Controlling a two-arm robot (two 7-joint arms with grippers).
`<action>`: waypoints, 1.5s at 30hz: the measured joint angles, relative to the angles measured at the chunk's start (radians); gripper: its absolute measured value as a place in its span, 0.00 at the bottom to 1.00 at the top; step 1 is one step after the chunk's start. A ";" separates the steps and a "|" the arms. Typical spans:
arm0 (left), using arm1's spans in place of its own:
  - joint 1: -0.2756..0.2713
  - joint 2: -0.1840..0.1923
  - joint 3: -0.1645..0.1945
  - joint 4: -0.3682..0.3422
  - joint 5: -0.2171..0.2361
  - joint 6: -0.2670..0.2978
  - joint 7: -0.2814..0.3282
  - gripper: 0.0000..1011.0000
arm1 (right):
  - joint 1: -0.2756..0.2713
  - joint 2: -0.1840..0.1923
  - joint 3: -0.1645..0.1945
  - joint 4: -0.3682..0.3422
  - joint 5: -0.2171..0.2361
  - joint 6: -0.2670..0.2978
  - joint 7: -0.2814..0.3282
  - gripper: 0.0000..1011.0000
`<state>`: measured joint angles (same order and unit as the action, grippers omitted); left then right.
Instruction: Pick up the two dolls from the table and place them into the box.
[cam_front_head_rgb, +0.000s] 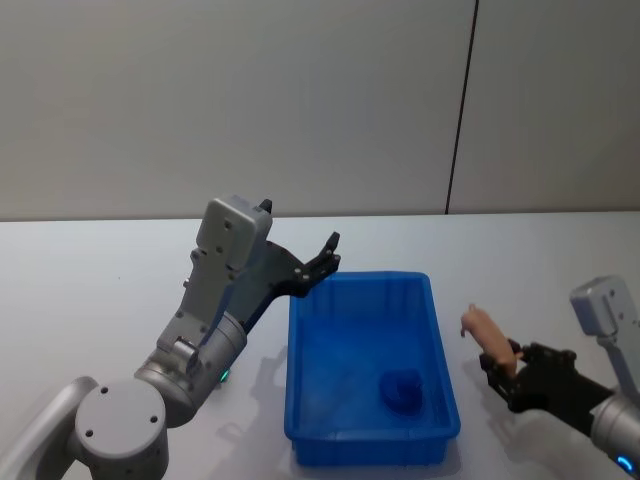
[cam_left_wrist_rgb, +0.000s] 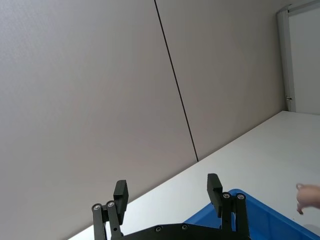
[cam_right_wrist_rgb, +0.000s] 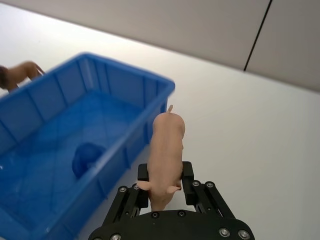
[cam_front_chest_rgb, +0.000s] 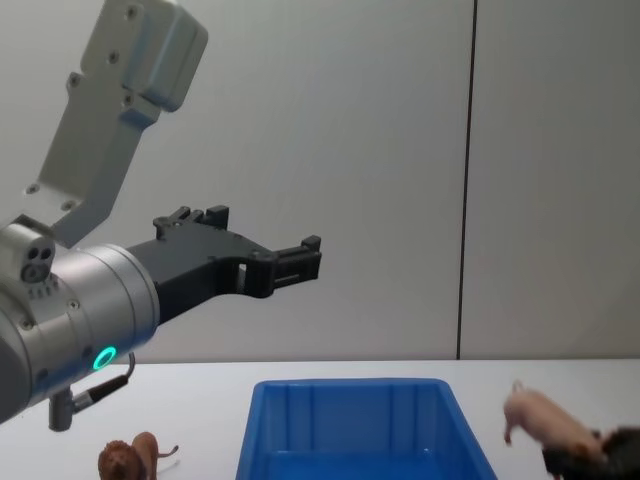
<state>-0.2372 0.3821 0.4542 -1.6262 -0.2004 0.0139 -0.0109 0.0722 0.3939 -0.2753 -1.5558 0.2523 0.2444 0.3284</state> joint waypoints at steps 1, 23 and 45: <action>0.000 0.000 0.000 0.000 0.000 0.000 0.000 0.99 | 0.000 0.000 0.000 -0.005 -0.002 -0.006 0.000 0.37; 0.000 0.000 0.000 0.000 0.000 0.000 0.000 0.99 | 0.079 -0.049 -0.033 -0.090 -0.034 -0.025 0.155 0.37; 0.000 0.000 0.000 0.000 0.000 0.000 0.000 0.99 | 0.113 -0.064 -0.045 -0.053 -0.032 0.011 0.180 0.99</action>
<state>-0.2372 0.3821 0.4542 -1.6262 -0.2004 0.0139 -0.0109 0.1856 0.3296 -0.3202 -1.6091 0.2200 0.2554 0.5084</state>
